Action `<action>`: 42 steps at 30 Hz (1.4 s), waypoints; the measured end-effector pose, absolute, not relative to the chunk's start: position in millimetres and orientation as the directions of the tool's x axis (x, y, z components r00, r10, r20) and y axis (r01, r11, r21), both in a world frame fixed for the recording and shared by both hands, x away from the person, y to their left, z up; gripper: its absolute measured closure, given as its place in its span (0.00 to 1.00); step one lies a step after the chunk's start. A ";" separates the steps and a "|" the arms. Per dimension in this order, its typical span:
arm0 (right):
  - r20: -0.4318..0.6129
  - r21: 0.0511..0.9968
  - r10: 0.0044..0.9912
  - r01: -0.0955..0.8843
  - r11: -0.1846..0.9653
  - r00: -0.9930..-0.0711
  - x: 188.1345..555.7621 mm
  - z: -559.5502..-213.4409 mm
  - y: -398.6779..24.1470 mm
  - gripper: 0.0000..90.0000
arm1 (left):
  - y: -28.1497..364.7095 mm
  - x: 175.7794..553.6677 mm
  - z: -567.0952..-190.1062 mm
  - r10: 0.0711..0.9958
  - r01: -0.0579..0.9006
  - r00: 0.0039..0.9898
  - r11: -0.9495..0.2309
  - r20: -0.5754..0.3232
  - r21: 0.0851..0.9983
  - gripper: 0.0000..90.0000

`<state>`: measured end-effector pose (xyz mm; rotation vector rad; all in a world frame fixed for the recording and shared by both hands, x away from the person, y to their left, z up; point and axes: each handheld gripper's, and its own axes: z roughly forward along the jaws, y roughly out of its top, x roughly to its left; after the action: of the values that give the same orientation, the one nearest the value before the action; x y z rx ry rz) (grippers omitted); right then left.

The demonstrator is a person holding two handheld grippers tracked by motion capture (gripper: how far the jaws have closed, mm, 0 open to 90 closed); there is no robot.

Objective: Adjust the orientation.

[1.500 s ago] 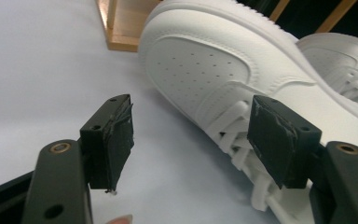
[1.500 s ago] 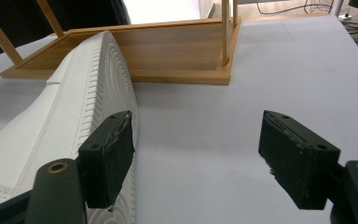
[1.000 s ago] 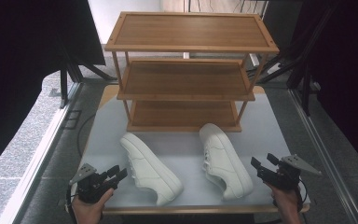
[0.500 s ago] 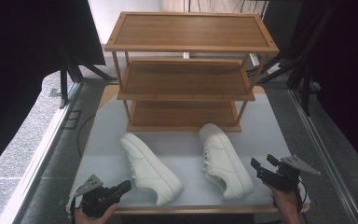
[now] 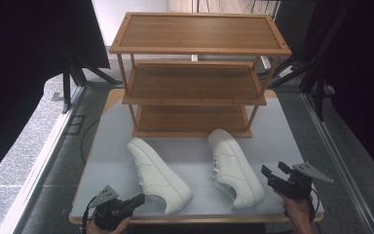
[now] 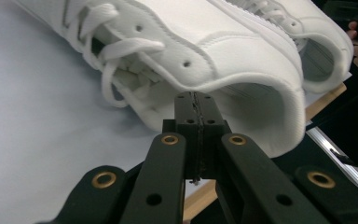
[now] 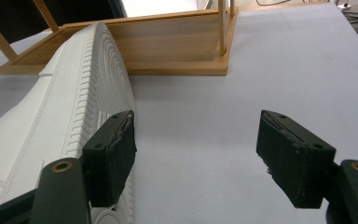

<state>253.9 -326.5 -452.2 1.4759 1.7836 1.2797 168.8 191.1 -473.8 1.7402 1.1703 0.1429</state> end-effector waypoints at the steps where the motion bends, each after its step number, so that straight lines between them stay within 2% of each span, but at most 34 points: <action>1: 0.187 0.879 0.938 0.475 -0.027 -0.293 253.7 -452.1 -326.9 0.31 | 191.1 168.8 -473.8 0.753 0.636 0.526 -0.040 -0.395 0.771 1.00; 8: 0.185 0.878 0.939 0.478 -0.024 -0.291 254.1 -453.2 -326.2 0.31 | 170.4 170.6 -476.5 0.738 0.640 0.558 -0.092 -0.379 0.763 1.00; 22: 0.191 0.876 0.939 0.482 -0.031 -0.286 254.4 -453.9 -326.1 0.31 | 149.6 197.3 -464.1 0.733 0.626 0.576 -0.110 -0.362 0.772 1.00; 35: 0.194 0.872 0.943 0.488 -0.040 -0.271 254.9 -455.4 -330.0 0.32 | 134.3 242.2 -449.8 0.749 0.628 0.551 -0.081 -0.369 0.774 1.00; 42: 0.192 0.868 0.946 0.496 -0.039 -0.262 255.0 -458.8 -331.6 0.32 | 105.7 261.9 -428.5 0.716 0.587 0.596 -0.081 -0.362 0.806 0.99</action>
<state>255.0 -331.6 -458.8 1.5170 1.7702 1.2527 261.9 105.7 -428.5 1.7624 1.0703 0.1523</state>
